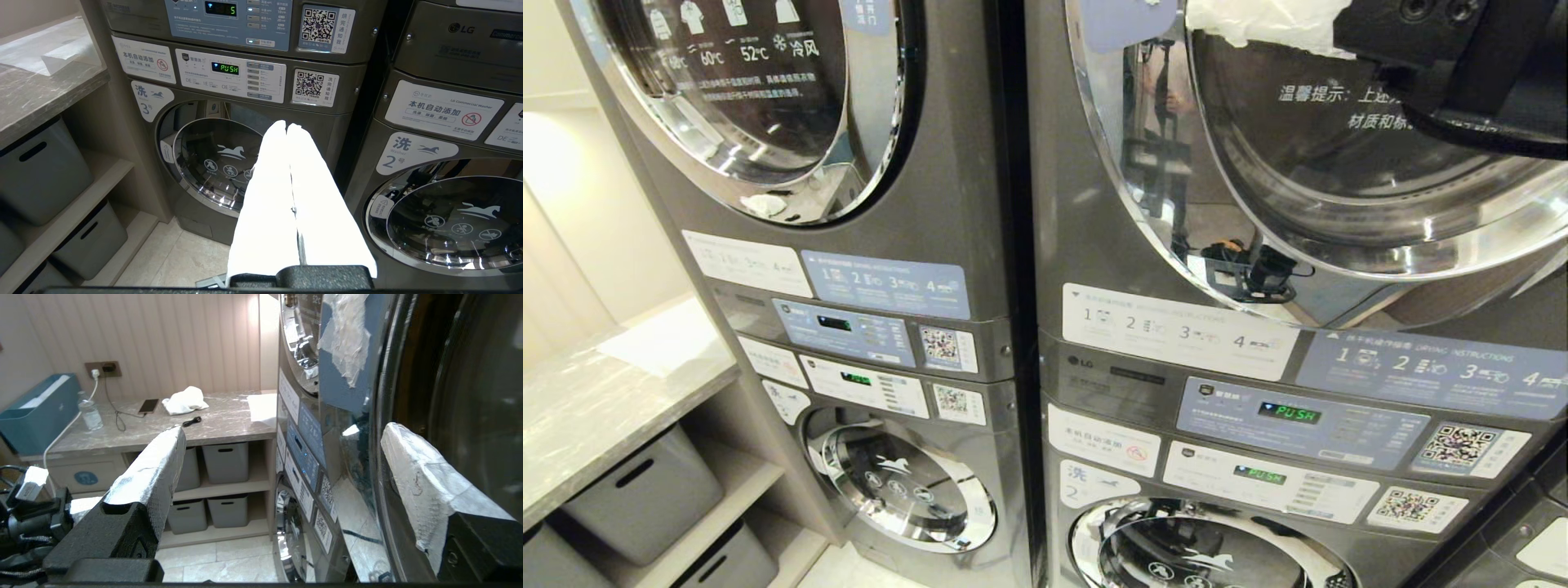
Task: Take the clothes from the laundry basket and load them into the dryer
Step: Open the dryer
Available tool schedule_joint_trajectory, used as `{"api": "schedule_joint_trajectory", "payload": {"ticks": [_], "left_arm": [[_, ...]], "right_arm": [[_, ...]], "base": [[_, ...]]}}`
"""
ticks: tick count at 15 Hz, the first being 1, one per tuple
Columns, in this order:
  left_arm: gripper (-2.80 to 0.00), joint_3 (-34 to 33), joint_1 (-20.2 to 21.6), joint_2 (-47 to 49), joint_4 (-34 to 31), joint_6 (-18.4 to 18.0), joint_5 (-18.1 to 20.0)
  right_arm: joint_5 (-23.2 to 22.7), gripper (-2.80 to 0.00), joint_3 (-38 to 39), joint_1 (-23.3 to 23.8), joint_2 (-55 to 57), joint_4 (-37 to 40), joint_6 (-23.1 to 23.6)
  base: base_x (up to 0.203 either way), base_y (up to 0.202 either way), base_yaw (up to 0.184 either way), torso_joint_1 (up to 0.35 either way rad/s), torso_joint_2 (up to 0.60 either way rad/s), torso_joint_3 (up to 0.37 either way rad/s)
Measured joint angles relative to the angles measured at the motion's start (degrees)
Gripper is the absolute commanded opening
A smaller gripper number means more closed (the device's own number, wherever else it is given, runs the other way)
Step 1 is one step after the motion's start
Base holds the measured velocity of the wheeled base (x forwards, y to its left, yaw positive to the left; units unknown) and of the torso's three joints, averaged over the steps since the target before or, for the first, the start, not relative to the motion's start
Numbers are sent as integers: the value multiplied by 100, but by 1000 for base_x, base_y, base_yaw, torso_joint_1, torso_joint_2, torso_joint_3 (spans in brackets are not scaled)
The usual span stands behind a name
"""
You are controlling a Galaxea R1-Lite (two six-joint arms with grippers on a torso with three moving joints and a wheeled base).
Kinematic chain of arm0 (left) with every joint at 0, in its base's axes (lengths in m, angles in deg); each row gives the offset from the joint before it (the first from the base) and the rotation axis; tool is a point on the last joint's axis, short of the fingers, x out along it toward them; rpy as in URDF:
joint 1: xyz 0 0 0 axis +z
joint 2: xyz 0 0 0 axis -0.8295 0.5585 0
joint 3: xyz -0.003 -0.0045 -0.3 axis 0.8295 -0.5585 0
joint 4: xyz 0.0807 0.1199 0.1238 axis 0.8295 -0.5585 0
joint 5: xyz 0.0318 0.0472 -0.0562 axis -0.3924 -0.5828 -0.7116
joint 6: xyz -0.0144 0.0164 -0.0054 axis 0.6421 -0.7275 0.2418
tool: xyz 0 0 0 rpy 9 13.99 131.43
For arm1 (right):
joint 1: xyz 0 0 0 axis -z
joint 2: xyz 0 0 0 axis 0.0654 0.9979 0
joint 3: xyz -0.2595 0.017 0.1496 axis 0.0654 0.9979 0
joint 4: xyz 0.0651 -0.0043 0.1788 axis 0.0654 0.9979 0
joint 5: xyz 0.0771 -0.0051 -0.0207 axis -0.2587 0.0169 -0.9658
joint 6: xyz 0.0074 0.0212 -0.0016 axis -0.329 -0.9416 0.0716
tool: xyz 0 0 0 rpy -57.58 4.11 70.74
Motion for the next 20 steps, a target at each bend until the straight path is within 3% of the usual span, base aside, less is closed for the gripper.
{"api": "schedule_joint_trajectory", "payload": {"ticks": [6,20], "left_arm": [[-280,0,0,0,0,0,0],[-280,0,0,0,0,0,-1]], "right_arm": [[423,0,-22,4,71,-48,72],[283,0,-853,-2,925,-63,47]], "base": [[0,0,0,0,0,0],[0,0,0,0,0,0]]}}
